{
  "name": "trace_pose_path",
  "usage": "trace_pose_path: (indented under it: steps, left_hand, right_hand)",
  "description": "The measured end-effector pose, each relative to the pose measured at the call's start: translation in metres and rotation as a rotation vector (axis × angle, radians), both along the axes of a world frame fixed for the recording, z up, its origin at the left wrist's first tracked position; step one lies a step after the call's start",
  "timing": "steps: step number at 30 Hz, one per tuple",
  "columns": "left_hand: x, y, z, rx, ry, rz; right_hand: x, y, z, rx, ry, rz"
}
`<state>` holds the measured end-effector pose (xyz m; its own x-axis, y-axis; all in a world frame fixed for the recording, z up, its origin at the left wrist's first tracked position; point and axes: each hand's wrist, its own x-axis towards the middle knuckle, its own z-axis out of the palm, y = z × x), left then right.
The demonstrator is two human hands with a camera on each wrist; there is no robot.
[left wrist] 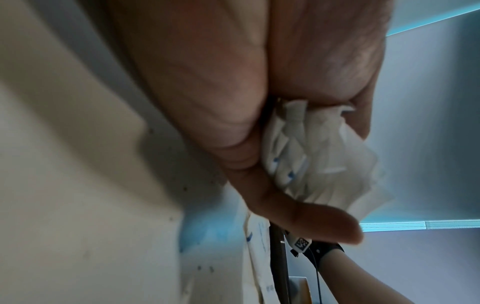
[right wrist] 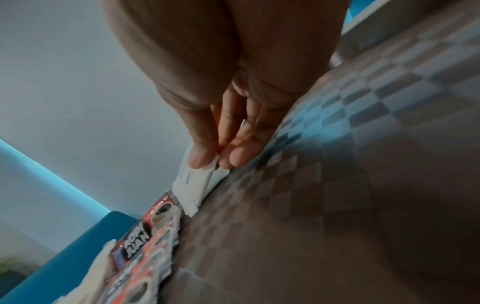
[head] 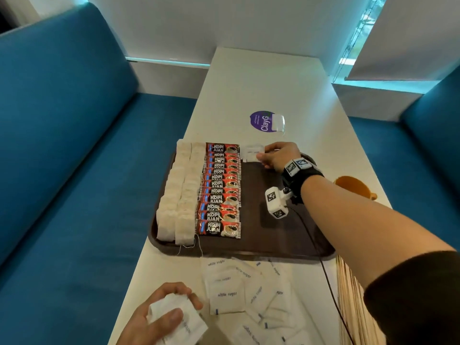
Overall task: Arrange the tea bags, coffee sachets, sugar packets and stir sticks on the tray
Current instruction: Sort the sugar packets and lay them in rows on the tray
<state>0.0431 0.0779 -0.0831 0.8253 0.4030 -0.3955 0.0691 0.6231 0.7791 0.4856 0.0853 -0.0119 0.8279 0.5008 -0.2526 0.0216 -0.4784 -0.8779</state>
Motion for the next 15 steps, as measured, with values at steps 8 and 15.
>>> trace_pose_path:
  steps: [8,15]
  left_hand:
    - [0.001,0.01,-0.022,-0.109,-0.08,-0.032]
    - [0.029,0.031,-0.031,-0.207,-0.137,0.053]
  right_hand:
    - [0.014,0.017,-0.013,-0.119,-0.082,-0.028]
    - [0.016,0.022,-0.012,-0.185,-0.104,-0.014]
